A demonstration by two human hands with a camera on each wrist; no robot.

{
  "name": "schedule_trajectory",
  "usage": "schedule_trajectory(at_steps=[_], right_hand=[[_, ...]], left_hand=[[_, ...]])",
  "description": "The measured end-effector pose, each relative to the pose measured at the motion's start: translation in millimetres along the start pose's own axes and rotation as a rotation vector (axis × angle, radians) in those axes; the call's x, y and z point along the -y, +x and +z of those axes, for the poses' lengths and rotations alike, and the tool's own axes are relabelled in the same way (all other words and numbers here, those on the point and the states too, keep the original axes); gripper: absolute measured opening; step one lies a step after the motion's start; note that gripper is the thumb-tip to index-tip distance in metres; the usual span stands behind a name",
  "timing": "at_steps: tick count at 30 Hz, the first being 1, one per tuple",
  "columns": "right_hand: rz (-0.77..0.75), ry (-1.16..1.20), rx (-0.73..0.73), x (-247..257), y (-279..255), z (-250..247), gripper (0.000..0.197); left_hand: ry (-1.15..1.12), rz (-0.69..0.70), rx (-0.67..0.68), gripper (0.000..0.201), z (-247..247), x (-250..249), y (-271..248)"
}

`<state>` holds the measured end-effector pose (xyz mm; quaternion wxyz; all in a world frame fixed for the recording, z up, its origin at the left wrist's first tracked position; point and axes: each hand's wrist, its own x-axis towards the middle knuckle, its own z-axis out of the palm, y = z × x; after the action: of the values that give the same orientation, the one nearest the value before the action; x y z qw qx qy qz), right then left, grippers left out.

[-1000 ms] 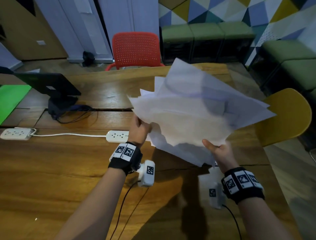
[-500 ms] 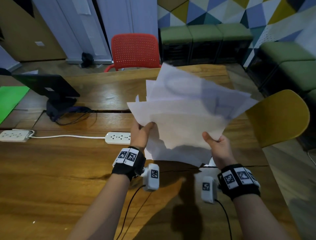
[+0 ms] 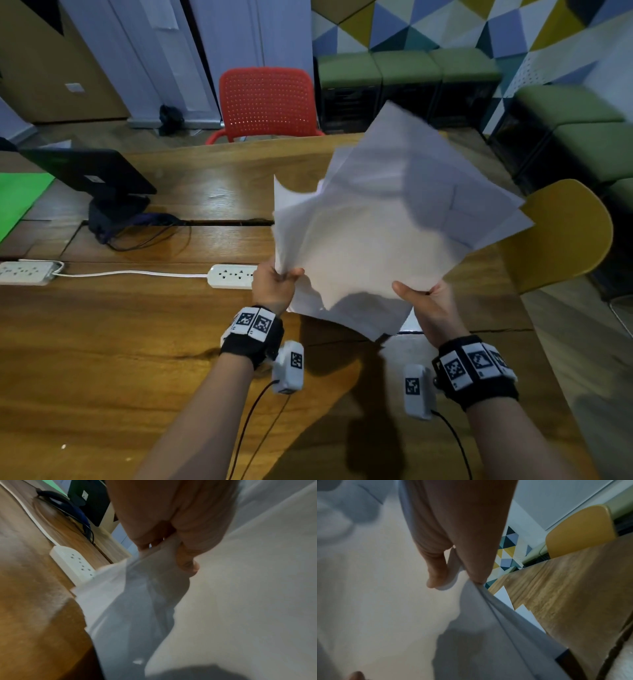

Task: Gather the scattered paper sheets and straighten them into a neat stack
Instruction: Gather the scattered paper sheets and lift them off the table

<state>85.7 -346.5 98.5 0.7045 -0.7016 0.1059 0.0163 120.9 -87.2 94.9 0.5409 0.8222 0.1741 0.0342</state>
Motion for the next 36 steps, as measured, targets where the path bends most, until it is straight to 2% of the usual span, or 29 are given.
schedule_trajectory(at_steps=[2, 4, 6, 7, 10, 13, 15, 17, 19, 21, 27, 29, 32, 34, 36], right_hand=[[0.041, -0.005, 0.007, 5.4, 1.4, -2.0, 0.010], [0.051, -0.056, 0.085, 12.4, 3.4, -5.1, 0.019], [0.038, -0.134, 0.181, 16.3, 3.2, -7.1, 0.019], [0.031, -0.158, 0.186, 18.6, 3.2, -7.1, 0.018], [-0.016, -0.162, 0.127, 29.4, 6.6, -6.0, 0.017], [-0.088, -0.089, 0.085, 45.9, 7.0, -1.4, 0.017], [-0.140, -0.087, 0.046, 51.8, 8.1, 1.8, 0.018], [-0.158, -0.093, -0.007, 53.5, 11.0, 4.4, 0.019], [-0.131, -0.090, -0.030, 53.3, 13.1, 6.2, 0.019], [-0.102, -0.080, -0.022, 48.6, 13.1, 7.2, 0.021], [-0.049, -0.056, -0.022, 31.7, 7.3, 10.8, 0.028], [-0.057, -0.025, -0.009, 37.3, 5.7, 10.2, 0.032], [-0.034, 0.047, 0.122, 54.9, 6.8, 0.8, 0.038], [0.076, -0.112, 0.220, 57.1, 12.1, -10.9, 0.043], [0.168, -0.361, 0.299, 43.4, 16.0, -21.7, 0.045]], left_hand=[[-0.068, 0.009, -0.003, 0.013, -3.2, -11.4, 0.4], [-0.110, 0.046, 0.015, 0.015, -9.2, -27.5, -0.3], [-0.159, 0.095, 0.049, 0.002, -17.1, -46.1, -3.6], [-0.189, 0.111, 0.057, 0.008, -20.6, -54.6, -5.3], [-0.246, 0.171, 0.030, 0.026, -30.8, -72.2, -6.8], [-0.287, 0.220, 0.006, 0.021, -40.4, -86.2, -3.1], [-0.272, 0.258, 0.054, 0.016, -47.8, -93.5, 1.4], [-0.169, 0.279, 0.147, 0.029, -54.6, -92.7, 6.9], [-0.047, 0.265, 0.214, 0.030, -58.7, -84.3, 9.9], [0.014, 0.255, 0.231, 0.020, -58.7, -75.2, 7.7], [-0.012, 0.280, 0.198, 0.018, -42.2, -64.9, -1.8], [-0.030, 0.249, 0.132, 0.006, -42.2, -64.0, 2.7], [-0.099, 0.144, 0.035, 0.027, -44.5, -58.3, 13.6], [-0.161, 0.071, 0.012, 0.034, -48.5, -55.9, 17.7], [-0.229, -0.023, 0.001, 0.029, -50.4, -50.8, 22.8]])
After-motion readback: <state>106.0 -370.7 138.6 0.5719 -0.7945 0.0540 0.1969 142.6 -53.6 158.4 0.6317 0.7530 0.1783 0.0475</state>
